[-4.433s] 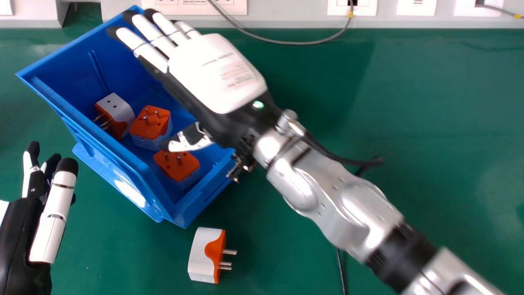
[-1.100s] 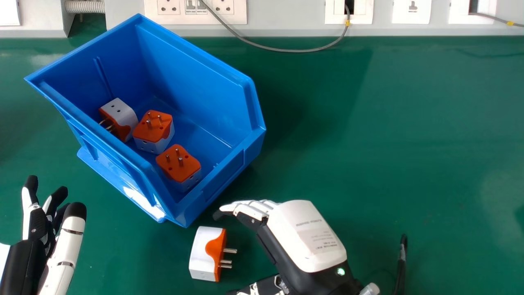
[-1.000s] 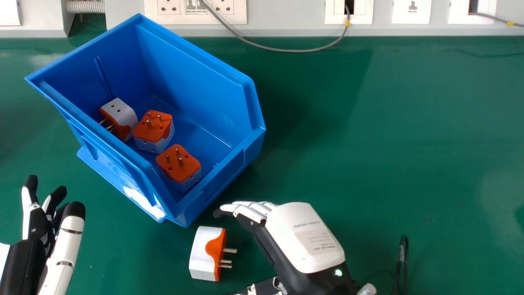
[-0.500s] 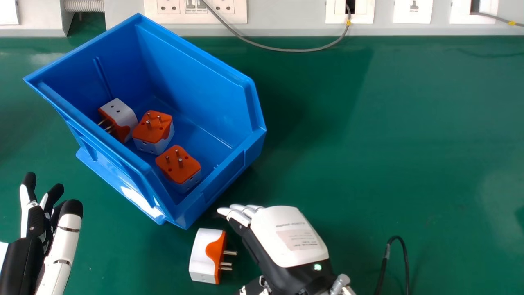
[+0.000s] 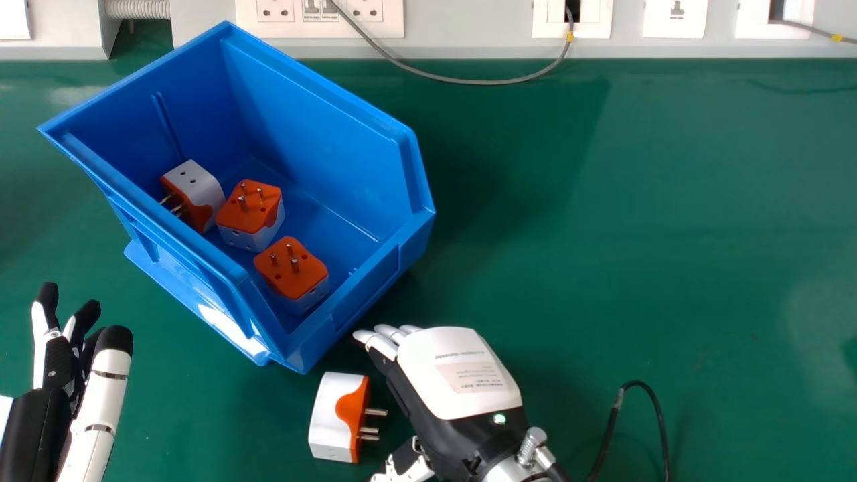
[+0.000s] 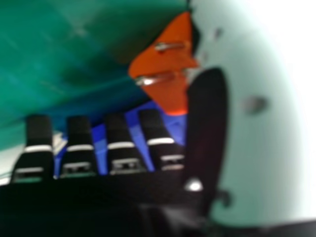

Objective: Pick all objects and put in blue box

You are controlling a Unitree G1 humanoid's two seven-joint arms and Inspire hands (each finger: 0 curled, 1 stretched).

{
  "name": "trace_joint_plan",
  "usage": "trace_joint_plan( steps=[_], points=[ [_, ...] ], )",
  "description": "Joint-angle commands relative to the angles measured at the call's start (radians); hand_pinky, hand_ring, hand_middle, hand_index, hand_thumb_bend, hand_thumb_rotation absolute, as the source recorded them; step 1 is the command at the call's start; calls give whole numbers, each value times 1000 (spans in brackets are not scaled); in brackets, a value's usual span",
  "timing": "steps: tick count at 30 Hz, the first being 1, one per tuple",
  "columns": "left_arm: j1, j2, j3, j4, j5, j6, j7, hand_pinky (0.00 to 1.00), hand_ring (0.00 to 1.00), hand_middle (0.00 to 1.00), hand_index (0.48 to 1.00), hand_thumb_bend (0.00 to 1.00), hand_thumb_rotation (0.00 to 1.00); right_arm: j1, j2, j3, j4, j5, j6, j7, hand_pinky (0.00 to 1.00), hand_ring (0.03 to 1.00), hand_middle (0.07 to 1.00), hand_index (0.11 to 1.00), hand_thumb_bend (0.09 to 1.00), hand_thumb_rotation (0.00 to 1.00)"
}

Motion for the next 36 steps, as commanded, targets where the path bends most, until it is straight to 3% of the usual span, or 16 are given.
trace_joint_plan(
  steps=[1, 4, 10, 18, 27, 31, 34, 36],
  points=[
    [4, 2, 6, -15, 4, -16, 7, 890, 955, 981, 993, 385, 945, -12, 14, 10, 13, -10, 14, -8, 826, 878, 880, 837, 687, 192],
    [-4, 5, 10, -9, -1, -15, 6, 893, 956, 982, 994, 388, 949, -27, 24, 17, 32, -9, 21, -10, 829, 875, 880, 835, 687, 193],
    [1, 2, 7, -23, 0, -10, 6, 897, 958, 984, 996, 388, 957, -49, 30, 37, 59, -13, 33, -9, 822, 871, 878, 836, 687, 193],
    [-5, 4, 8, -15, -1, -8, 5, 904, 962, 987, 999, 388, 966, -73, 42, 53, 102, -10, 46, -10, 821, 869, 878, 824, 686, 189],
    [-9, 2, 1, -27, 10, 8, 10, 908, 964, 989, 1000, 395, 971, -86, 41, 83, 72, -28, 91, 69, 824, 866, 870, 737, 685, 175],
    [-5, 1, -7, -57, 44, 48, 22, 910, 964, 989, 1000, 396, 973, -98, 43, 96, 63, -35, 104, 95, 826, 866, 869, 712, 685, 170],
    [-6, 3, -11, -67, 73, 68, 31, 910, 966, 990, 1000, 421, 974, -105, 42, 109, 56, -40, 113, 108, 822, 859, 862, 667, 673, 115],
    [-8, 5, -11, -71, 85, 78, 34, 910, 966, 991, 1000, 429, 974, -109, 45, 117, 53, -44, 124, 120, 819, 856, 859, 659, 670, 98]
  ],
)
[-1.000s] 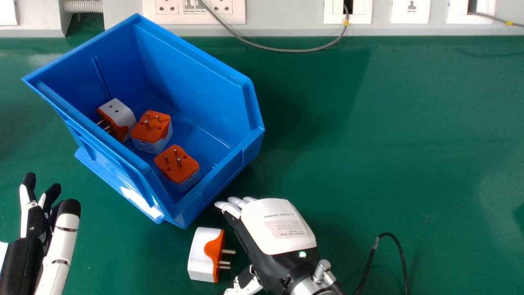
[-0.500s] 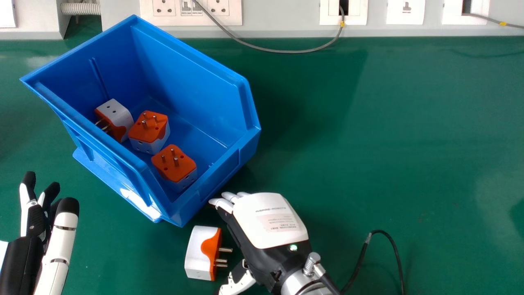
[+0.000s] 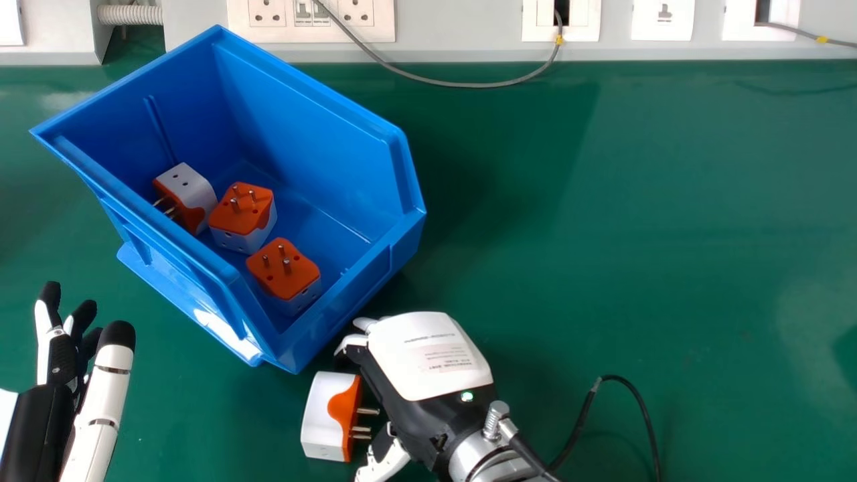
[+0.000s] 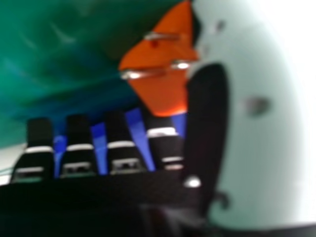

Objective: Pick all objects and put in blue box

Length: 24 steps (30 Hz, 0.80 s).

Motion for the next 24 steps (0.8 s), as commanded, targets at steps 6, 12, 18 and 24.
trace_joint_plan(
  steps=[6, 12, 18, 24],
  points=[
    [-10, 7, -1, -37, 20, 16, 9, 912, 970, 993, 1000, 452, 982, -20, 13, 47, -3, -55, 66, 109, 779, 814, 817, 679, 650, 26],
    [-19, 12, 1, -37, 11, 24, 2, 911, 973, 993, 1000, 462, 986, -49, 22, 60, -15, -65, 106, 176, 756, 792, 797, 693, 639, 6],
    [-30, 11, -1, -33, 8, 31, 3, 910, 973, 993, 1000, 471, 987, -70, 36, 60, 5, -55, 105, 177, 755, 786, 796, 689, 635, 1],
    [-36, 11, -4, -32, 7, 35, 2, 909, 973, 993, 1000, 463, 990, -94, 39, 69, 25, -60, 118, 188, 742, 778, 795, 701, 637, 0]
  ],
)
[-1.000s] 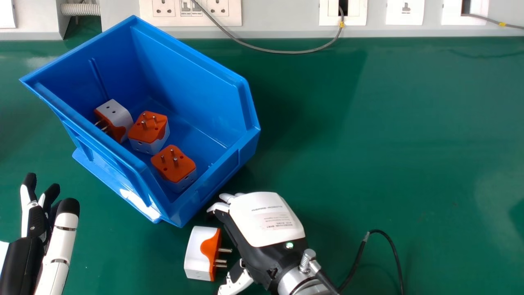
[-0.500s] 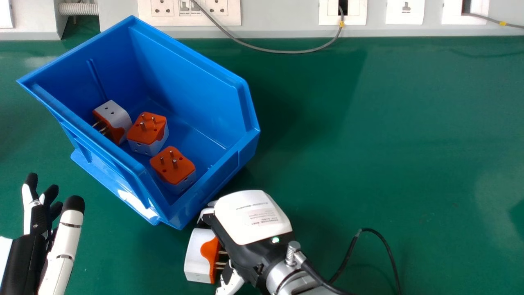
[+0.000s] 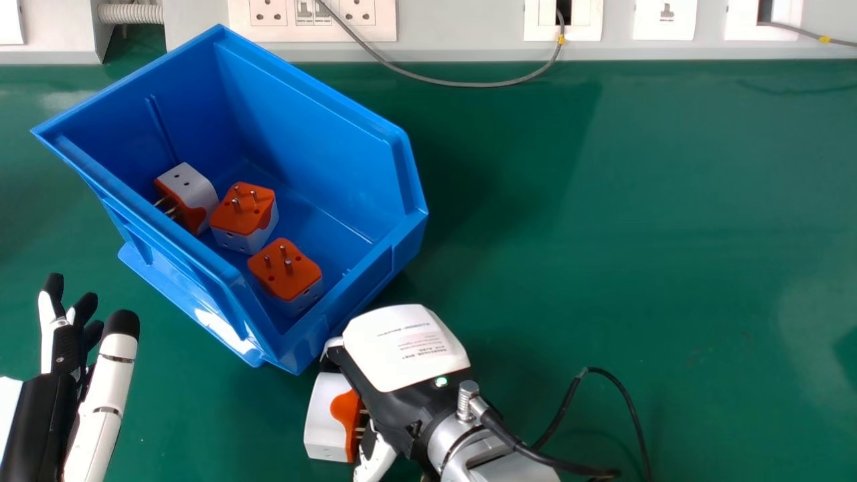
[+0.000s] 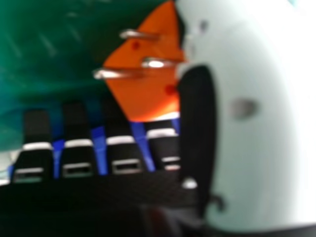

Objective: Pick all objects and put in blue box

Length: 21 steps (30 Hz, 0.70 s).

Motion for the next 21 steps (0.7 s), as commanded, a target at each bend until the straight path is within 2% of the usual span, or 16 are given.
trace_joint_plan(
  steps=[1, 4, 9, 15, 21],
  points=[
    [-2, 4, -4, -23, 1, -3, 3, 909, 973, 993, 1000, 462, 991, -2, 26, 5, 34, 0, 14, 27, 740, 776, 795, 701, 637, 0],
    [2, 2, -7, -39, 2, 9, 1, 910, 973, 995, 1000, 461, 992, -11, 32, 7, 35, 4, 23, 46, 735, 772, 796, 689, 641, 0],
    [-2, 6, -3, -24, -3, 0, 0, 910, 974, 995, 1000, 463, 993, -27, 43, 9, 49, 6, 35, 62, 737, 768, 788, 662, 665, 0],
    [2, 7, -3, -30, 0, -1, -2, 910, 974, 996, 1000, 468, 993, -40, 51, 8, 32, 0, 62, 113, 722, 755, 767, 640, 676, 0],
    [-1, 11, 0, -29, -2, 3, -3, 911, 974, 996, 1000, 469, 993, -43, 59, -5, -3, 21, 98, 188, 706, 748, 761, 640, 681, 0]
  ],
)
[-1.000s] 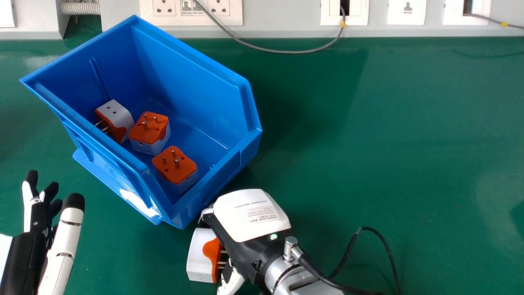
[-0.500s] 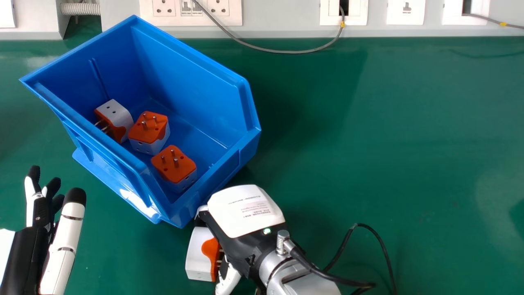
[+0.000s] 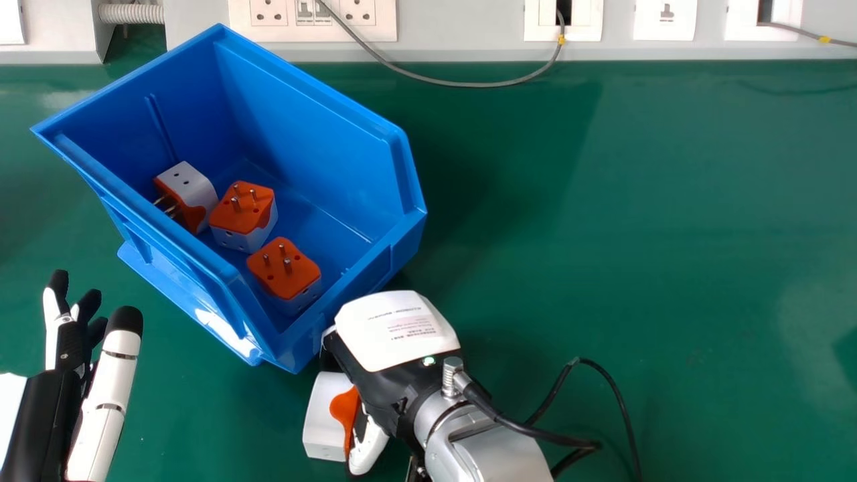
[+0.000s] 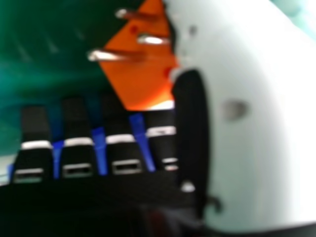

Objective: Pick all objects and put in blue box

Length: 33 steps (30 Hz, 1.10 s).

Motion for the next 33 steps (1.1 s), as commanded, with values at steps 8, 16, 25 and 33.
trace_joint_plan(
  steps=[8, 16, 25, 33],
  points=[
    [0, 11, 9, -24, -5, -4, -3, 912, 975, 996, 1000, 469, 993, -4, 30, -15, -8, 47, 50, 154, 723, 745, 753, 580, 616, 51],
    [-7, 12, 10, -20, -8, -3, -4, 912, 975, 996, 1000, 468, 994, -6, 23, -6, -14, 50, 43, 175, 676, 716, 725, 538, 562, 104],
    [-13, 14, 14, -20, -12, 2, -6, 912, 975, 996, 1000, 464, 994, -20, 17, -3, -25, 46, 52, 219, 656, 708, 722, 575, 566, 221],
    [-13, 16, 16, -31, -16, 15, -9, 913, 975, 996, 1000, 464, 995, -48, 9, 4, -31, 38, 59, 287, 679, 733, 758, 672, 613, 381]
  ],
)
